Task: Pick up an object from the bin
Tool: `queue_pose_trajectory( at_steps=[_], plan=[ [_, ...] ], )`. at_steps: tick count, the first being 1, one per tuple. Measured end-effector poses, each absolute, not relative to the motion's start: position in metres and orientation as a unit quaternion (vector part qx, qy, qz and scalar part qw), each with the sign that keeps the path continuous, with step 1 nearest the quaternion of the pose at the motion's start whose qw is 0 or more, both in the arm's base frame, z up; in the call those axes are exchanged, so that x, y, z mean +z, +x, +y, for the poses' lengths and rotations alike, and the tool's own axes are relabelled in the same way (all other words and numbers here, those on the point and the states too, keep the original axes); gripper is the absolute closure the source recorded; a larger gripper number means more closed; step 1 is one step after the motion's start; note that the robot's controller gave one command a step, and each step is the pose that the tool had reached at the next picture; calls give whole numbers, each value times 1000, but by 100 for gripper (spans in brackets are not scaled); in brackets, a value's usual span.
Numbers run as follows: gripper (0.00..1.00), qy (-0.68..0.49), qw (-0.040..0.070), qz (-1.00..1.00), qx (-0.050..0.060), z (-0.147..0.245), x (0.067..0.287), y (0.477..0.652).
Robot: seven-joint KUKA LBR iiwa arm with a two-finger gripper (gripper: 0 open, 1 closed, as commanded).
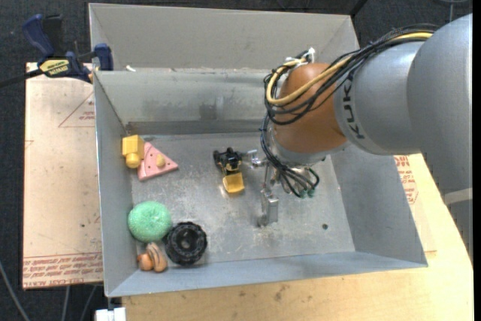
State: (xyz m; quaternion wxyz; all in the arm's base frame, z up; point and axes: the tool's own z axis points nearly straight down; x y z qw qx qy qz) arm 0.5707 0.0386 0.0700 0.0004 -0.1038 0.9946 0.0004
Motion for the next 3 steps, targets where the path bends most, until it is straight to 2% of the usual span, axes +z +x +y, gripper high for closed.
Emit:
queue_pose_trajectory(
  at_steps=[1,2,3],
  plan=[
    [0,-107,1,994,0,73,72,620],
    [100,-88,4,996,1,99,73,655],
    [100,-65,5,998,2,89,73,625]
  ],
)
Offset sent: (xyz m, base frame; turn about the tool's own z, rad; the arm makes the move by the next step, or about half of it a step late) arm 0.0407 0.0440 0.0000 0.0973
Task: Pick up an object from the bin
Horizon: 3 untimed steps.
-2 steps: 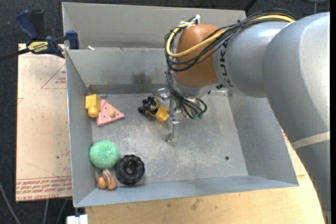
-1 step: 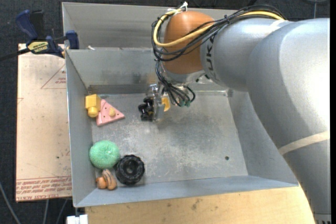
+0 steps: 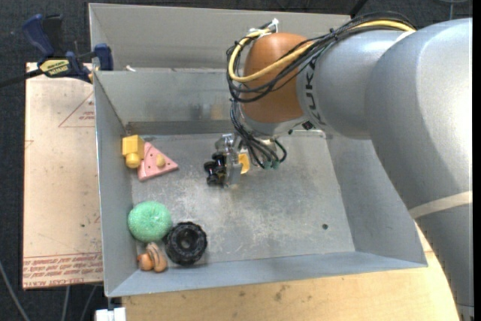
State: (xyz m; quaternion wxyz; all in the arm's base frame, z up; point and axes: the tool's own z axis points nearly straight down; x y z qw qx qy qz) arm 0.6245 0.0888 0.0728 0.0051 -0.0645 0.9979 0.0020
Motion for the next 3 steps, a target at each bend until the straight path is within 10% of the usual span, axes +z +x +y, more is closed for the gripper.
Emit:
queue_pose_trajectory(
  at_steps=[3],
  plan=[
    [100,-57,5,998,1,84,73,614]
  ],
)
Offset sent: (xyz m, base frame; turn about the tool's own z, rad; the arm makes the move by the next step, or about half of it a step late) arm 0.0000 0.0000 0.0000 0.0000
